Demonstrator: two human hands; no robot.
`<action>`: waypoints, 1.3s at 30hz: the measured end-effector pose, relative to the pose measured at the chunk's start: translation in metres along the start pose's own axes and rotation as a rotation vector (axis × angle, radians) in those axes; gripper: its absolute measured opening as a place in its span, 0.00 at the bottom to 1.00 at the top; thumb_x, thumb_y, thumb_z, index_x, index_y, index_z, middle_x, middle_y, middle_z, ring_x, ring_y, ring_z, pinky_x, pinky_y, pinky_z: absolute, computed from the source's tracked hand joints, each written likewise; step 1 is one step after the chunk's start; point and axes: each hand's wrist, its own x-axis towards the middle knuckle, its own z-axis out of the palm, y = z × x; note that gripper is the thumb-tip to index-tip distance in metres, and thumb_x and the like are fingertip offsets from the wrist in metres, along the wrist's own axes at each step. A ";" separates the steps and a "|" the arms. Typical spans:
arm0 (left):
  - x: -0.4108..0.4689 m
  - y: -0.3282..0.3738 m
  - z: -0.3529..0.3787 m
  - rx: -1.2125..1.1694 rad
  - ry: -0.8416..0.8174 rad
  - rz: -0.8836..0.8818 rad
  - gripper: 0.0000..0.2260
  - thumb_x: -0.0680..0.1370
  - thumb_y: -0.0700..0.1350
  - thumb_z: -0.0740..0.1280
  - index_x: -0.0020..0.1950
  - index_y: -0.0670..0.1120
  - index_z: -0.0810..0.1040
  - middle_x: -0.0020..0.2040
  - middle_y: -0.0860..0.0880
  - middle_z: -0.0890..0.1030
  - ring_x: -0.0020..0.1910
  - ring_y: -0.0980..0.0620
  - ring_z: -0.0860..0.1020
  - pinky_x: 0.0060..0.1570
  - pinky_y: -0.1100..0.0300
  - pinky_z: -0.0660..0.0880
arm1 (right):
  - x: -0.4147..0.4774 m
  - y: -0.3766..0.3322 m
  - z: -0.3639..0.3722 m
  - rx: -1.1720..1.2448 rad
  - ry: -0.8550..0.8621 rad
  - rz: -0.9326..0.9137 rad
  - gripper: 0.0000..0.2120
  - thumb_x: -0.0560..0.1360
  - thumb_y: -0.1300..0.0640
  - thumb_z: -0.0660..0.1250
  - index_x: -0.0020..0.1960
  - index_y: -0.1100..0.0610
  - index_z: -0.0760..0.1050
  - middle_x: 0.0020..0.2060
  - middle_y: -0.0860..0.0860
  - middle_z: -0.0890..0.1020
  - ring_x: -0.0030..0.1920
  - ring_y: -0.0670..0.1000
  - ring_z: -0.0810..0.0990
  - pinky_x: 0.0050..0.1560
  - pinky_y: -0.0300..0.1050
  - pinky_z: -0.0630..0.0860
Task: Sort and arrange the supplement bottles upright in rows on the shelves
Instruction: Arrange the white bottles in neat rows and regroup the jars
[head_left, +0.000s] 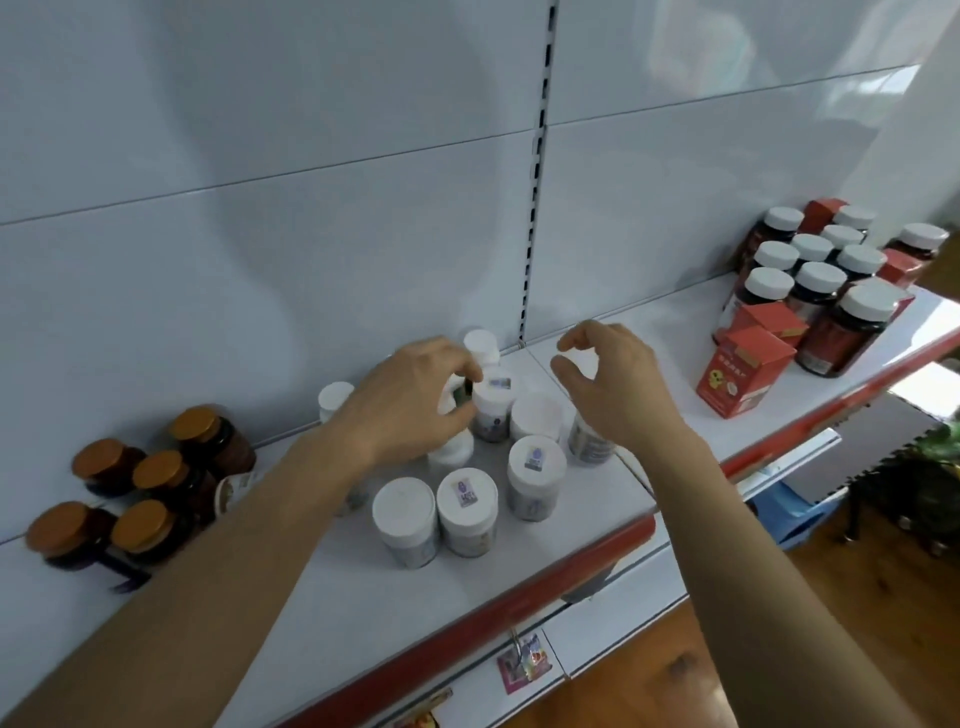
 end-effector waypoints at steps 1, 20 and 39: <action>-0.007 -0.002 -0.006 0.039 -0.077 0.030 0.14 0.73 0.55 0.70 0.57 0.53 0.82 0.54 0.53 0.79 0.53 0.51 0.76 0.52 0.57 0.70 | 0.014 -0.008 0.006 -0.019 -0.025 -0.045 0.10 0.78 0.48 0.66 0.58 0.48 0.77 0.55 0.50 0.79 0.58 0.55 0.76 0.59 0.53 0.74; -0.107 -0.029 -0.067 -0.545 0.575 -0.207 0.14 0.80 0.42 0.70 0.64 0.53 0.77 0.60 0.55 0.80 0.59 0.55 0.79 0.51 0.65 0.78 | 0.053 -0.114 0.035 0.117 0.095 -0.224 0.16 0.81 0.53 0.65 0.67 0.55 0.71 0.53 0.56 0.81 0.51 0.58 0.77 0.50 0.48 0.71; -0.490 -0.148 -0.171 -0.282 1.131 -0.670 0.11 0.81 0.44 0.64 0.61 0.55 0.77 0.58 0.58 0.81 0.58 0.58 0.80 0.51 0.67 0.77 | -0.122 -0.425 0.240 0.687 -0.354 -0.395 0.14 0.82 0.53 0.65 0.66 0.51 0.73 0.47 0.39 0.77 0.42 0.32 0.76 0.39 0.25 0.70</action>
